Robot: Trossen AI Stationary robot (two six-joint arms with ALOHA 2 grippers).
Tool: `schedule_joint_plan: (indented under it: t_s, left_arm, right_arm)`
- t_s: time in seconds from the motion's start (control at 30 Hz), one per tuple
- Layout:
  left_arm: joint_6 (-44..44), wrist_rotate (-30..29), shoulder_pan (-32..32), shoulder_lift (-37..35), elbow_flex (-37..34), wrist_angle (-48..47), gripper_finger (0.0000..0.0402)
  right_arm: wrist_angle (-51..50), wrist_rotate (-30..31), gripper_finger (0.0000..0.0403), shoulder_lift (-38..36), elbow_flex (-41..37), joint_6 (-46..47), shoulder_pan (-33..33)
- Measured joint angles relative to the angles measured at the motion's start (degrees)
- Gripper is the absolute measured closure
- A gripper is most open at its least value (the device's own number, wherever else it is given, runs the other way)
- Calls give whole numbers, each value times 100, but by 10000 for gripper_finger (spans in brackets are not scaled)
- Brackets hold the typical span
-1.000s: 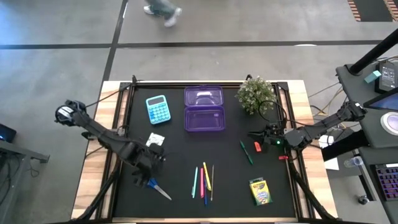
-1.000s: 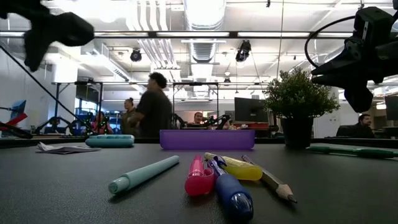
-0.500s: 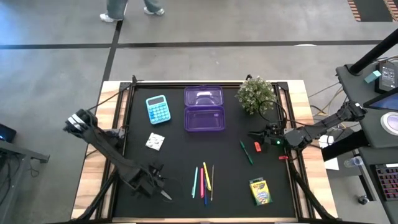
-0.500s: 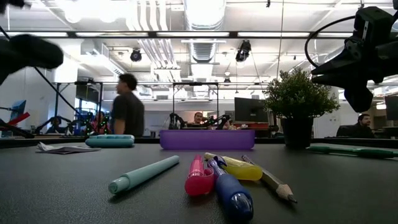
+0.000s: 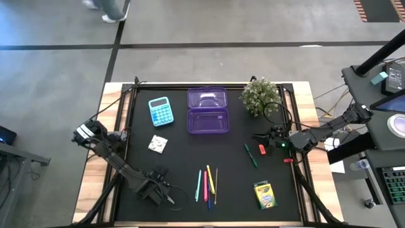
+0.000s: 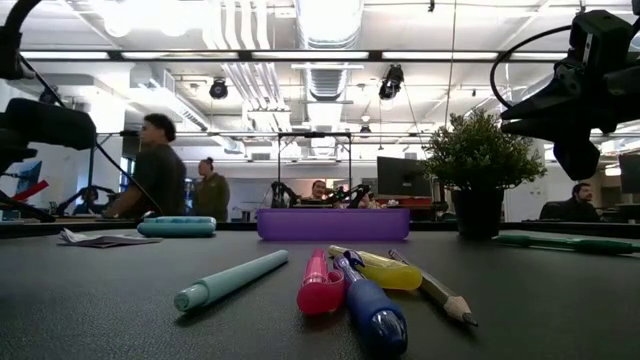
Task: Pack school essentials
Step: Put the blue scissors into the purple supply box
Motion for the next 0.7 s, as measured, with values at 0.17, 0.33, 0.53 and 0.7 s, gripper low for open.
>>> schedule_joint_plan:
  t_s: [0.17, 0.33, 0.53, 0.7]
  left_arm:
    - [24, 43, -4, 42, -13, 52, 269]
    - [36, -34, -2, 46, -22, 187, 304]
    - [38, -105, 37, -136, -26, 277, 305]
    - [133, -168, 167, -526, -31, 303, 307]
  right_arm:
    - [4, 0, 335, 0, 0, 0, 2]
    - [4, 0, 335, 0, -2, 0, 1]
    - [4, 0, 335, 0, 0, 0, 0]
    - [3, 0, 335, 0, 0, 0, 0]
